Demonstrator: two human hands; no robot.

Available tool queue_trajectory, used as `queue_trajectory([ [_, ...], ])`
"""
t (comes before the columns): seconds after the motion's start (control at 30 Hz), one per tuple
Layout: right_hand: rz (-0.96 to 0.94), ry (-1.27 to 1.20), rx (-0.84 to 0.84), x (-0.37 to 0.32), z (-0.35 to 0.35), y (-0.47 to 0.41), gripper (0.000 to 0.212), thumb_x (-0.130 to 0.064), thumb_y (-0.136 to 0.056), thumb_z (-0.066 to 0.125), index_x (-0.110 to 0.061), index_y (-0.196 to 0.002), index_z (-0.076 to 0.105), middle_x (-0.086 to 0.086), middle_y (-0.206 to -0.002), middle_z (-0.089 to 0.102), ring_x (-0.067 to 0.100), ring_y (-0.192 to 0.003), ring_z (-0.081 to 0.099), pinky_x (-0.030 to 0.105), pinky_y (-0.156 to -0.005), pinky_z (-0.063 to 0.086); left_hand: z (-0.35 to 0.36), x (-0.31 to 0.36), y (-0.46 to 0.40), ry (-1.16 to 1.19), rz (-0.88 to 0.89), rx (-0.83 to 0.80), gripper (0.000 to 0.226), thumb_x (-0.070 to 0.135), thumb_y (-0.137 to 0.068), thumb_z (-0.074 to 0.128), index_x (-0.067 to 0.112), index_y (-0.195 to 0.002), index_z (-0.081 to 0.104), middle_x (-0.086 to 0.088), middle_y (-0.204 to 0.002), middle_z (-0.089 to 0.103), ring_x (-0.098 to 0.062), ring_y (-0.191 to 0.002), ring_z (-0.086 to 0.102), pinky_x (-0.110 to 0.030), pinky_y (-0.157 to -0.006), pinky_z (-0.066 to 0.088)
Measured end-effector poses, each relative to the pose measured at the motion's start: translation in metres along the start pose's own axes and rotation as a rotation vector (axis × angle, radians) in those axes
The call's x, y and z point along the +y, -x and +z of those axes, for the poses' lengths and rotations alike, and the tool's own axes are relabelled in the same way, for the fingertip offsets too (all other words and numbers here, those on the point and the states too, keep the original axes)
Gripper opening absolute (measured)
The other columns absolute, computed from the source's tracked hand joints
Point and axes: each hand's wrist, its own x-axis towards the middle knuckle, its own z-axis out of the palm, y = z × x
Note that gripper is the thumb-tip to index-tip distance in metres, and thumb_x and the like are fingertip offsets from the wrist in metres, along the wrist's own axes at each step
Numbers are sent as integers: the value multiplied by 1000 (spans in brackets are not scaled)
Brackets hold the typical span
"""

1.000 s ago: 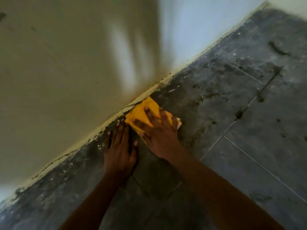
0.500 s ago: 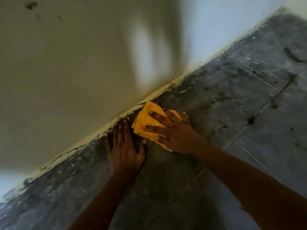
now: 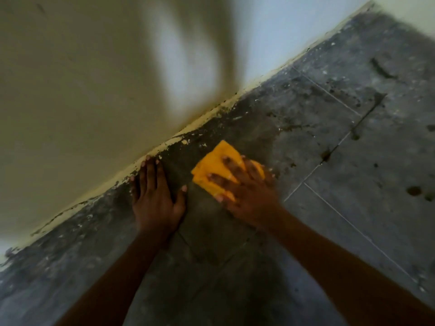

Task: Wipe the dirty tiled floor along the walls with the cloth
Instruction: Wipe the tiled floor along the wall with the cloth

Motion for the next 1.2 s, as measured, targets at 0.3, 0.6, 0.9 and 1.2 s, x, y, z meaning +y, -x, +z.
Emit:
queue_trajectory([
  [0.3, 270, 22, 10, 29, 5, -36, 59, -70, -99, 27, -60, -156, 21, -3, -175, 9, 46, -157, 9, 81, -112, 13, 7, -8, -3, -18, 3, 3, 96, 72, -97, 24, 10, -168, 9, -9, -177, 1, -25, -164, 0, -51, -132, 2],
  [0.6, 353, -11, -19, 93, -14, 62, 57, -66, -100, 40, -65, -153, 20, -12, -174, 9, 34, -157, 16, 73, -118, 15, 1, -1, -1, -8, 99, -58, 87, 66, -97, 22, 13, -167, 20, -8, -177, 11, -28, -163, 8, -50, -132, 3],
  [0.9, 85, 13, 141, 10, 10, 157, 50, -62, -101, 41, -64, -150, 33, -12, -171, 22, 36, -155, 28, 60, -113, 26, 10, 43, 16, 82, 207, -110, 82, 57, -96, 28, 15, -167, 23, -5, -177, 9, -24, -164, 3, -46, -131, -4],
  [1.2, 631, -38, -109, 92, -16, 155, 56, -66, -102, 35, -68, -152, 10, -13, -174, -4, 41, -157, 7, 76, -117, 9, 44, 100, 133, 85, 416, -113, 74, 53, -101, 25, 17, -166, 27, -1, -176, 13, -16, -162, 5, -43, -131, 2],
])
